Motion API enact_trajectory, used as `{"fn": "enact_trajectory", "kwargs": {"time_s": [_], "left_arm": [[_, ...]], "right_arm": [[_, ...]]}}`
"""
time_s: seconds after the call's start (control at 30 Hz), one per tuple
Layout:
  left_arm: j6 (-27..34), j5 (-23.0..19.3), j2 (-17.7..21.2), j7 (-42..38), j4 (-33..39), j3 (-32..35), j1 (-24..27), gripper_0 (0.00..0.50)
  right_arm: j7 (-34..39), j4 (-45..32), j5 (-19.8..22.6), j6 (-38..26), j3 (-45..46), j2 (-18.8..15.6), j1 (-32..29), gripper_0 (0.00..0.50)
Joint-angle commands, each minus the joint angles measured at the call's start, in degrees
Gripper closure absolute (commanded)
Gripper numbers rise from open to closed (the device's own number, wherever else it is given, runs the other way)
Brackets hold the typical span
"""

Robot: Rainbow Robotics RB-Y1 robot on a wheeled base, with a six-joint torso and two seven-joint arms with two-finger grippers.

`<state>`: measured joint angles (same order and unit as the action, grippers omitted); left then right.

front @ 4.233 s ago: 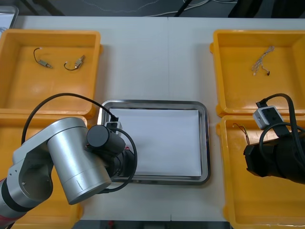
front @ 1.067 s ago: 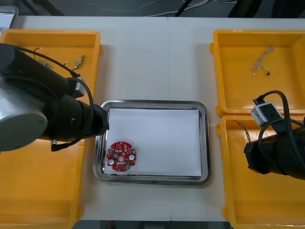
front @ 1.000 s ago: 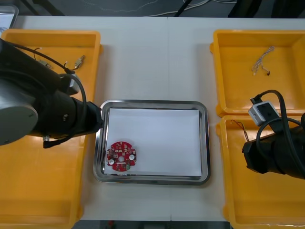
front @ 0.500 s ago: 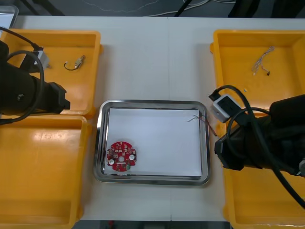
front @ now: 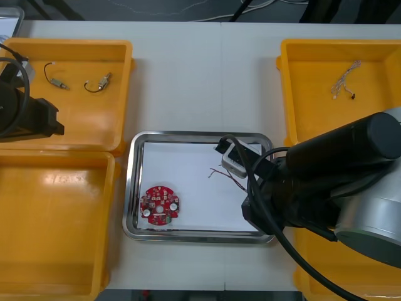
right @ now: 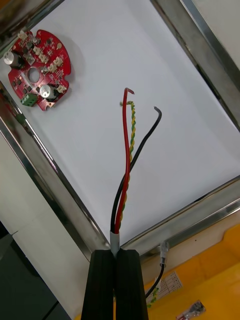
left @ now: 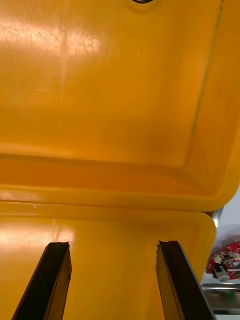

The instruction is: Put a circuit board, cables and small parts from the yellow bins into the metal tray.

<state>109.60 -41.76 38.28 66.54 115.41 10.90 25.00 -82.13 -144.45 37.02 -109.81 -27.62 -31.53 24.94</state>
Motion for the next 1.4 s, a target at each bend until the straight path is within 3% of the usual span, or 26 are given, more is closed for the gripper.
{"fn": "enact_trajectory", "kwargs": {"time_s": [0.03, 0.37, 0.73, 1.03, 1.4], "left_arm": [[-0.27, 1.86, 2.06, 7.64, -3.44, 1.4, 5.33, 0.0], [-5.37, 5.02, 2.06, 10.27, -13.2, 1.4, 9.46, 0.0], [-10.11, 13.46, 0.66, 11.68, -26.56, 0.52, 16.58, 0.0], [-16.26, 16.01, 0.13, 11.15, -37.19, 0.61, 21.67, 0.0], [-24.79, 24.27, -3.12, 9.31, -48.35, 2.1, 26.86, 0.0]], "right_arm": [[-5.76, 2.95, -2.83, -0.19, -4.29, -0.02, 2.22, 0.5], [-14.11, 9.63, -9.25, 6.01, -11.32, 0.59, 2.4, 0.5], [-14.37, 17.62, -13.11, 13.66, -18.61, 2.35, 3.36, 0.5], [-14.02, 23.16, -14.87, 19.37, -23.18, 3.23, 3.45, 0.5], [-13.49, 25.89, -14.87, 23.33, -25.73, 3.49, 3.01, 0.5]]}}
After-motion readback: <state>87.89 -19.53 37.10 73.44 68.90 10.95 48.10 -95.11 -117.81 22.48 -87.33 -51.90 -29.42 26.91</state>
